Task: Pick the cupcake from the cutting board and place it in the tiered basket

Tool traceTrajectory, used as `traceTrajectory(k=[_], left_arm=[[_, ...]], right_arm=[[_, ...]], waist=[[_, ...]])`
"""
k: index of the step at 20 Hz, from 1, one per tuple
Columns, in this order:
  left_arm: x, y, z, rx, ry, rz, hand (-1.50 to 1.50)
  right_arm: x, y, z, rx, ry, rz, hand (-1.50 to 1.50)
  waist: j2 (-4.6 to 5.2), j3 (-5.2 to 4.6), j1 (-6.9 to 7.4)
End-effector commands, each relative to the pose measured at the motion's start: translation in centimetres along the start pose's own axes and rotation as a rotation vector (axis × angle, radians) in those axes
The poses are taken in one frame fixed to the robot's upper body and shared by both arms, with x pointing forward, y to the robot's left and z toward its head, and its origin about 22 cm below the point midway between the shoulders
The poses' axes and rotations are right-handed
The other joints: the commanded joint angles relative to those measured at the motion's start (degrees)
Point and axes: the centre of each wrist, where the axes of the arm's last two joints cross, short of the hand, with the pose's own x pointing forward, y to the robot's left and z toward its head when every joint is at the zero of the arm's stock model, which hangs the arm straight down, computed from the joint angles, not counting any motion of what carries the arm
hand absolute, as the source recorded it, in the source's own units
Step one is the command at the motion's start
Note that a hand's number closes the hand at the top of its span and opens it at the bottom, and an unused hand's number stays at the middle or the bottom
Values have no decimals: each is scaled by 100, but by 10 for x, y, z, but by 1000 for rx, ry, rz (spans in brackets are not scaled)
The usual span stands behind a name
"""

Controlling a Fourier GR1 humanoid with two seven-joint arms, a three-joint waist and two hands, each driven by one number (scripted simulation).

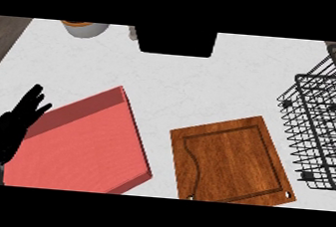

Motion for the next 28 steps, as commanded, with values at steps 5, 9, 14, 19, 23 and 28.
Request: traceTrajectory(k=[5, 9, 14, 19, 23, 28], left_arm=[[-26, 20, 12, 36, 167, -20, 0], [-45, 7, 22, 32, 163, -12, 0], [-30, 17, 14, 53, 166, -16, 0], [-30, 17, 15, 45, 159, -6, 0], [-42, 4, 22, 83, 196, 14, 0], [-42, 11, 28, 58, 174, 9, 0]], right_arm=[[-37, 10, -6, 93, 156, -115, -150], [-19, 12, -10, -10, 103, -221, -150], [-48, -45, -4, -213, 157, -454, -150], [-93, -65, 12, -214, 333, -659, -150], [-141, -64, 38, -182, 357, -843, -150], [-199, -56, 77, -270, 315, -1103, -150]], waist=[[36, -61, -58], [27, -62, -55], [5, -61, -97], [-3, -63, -162], [-27, -57, -305], [-14, -50, -272]])
